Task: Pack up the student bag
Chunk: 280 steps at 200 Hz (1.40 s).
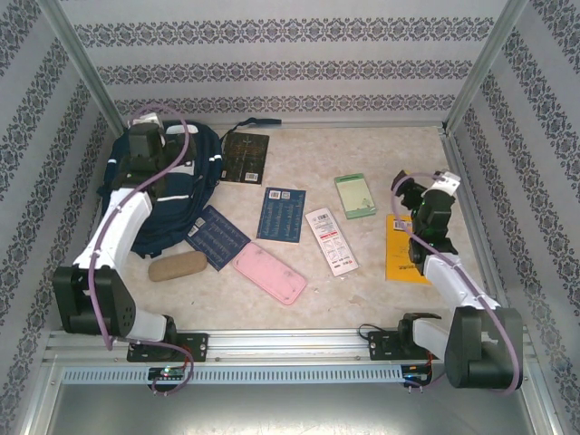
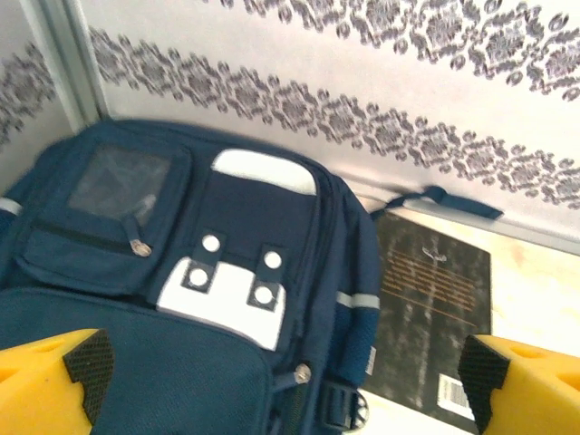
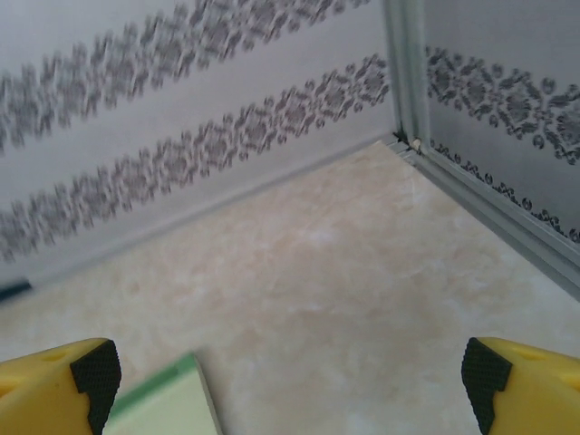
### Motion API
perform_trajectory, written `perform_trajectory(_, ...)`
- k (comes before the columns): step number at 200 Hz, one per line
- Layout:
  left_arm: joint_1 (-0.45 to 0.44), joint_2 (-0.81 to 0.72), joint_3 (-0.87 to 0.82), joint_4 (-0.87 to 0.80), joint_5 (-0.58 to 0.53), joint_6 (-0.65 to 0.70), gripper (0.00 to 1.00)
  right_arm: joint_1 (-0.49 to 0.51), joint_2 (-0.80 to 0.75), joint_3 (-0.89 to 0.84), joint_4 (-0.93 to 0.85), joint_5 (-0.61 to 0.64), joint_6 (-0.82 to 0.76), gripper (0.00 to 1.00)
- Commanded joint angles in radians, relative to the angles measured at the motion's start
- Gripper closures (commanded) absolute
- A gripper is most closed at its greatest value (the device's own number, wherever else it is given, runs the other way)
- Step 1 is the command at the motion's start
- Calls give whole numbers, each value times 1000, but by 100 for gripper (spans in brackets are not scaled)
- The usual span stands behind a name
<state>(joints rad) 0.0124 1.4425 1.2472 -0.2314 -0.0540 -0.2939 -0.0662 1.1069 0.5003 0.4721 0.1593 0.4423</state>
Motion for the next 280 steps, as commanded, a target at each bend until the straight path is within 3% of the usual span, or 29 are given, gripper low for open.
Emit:
perform_trajectory(1,-12,110,78,-219,94,-77,6,-15,-1,84,-176,-100,204,2)
perform_trajectory(33,-44,298,246,-293,95,-92,24,7,22,197,-316,-236,220,2)
perform_trajectory(52,-88,421,361,-323,70,-75,31,48,23,241,-381,-241,191,2)
perform_trajectory(96,-132,751,701,-455,-4,-69,36,135,22,314,-487,-262,163,2)
perform_trajectory(135,-131,986,983,-579,-121,-94,36,231,-2,353,-578,-206,85,2)
perform_trajectory(162,-132,1085,1112,-598,-96,-97,39,254,-25,347,-607,-198,67,2)
perform_trajectory(185,-136,1126,1142,-586,-21,-96,55,262,-37,341,-629,-193,57,2)
perform_trajectory(224,-203,1107,1112,-563,40,-12,94,276,-31,334,-610,-188,58,2)
perform_trajectory(246,-268,1067,1062,-536,80,38,100,279,-17,337,-611,-188,65,2)
perform_trajectory(280,-391,1006,979,-495,132,99,100,281,-13,331,-604,-176,67,2)
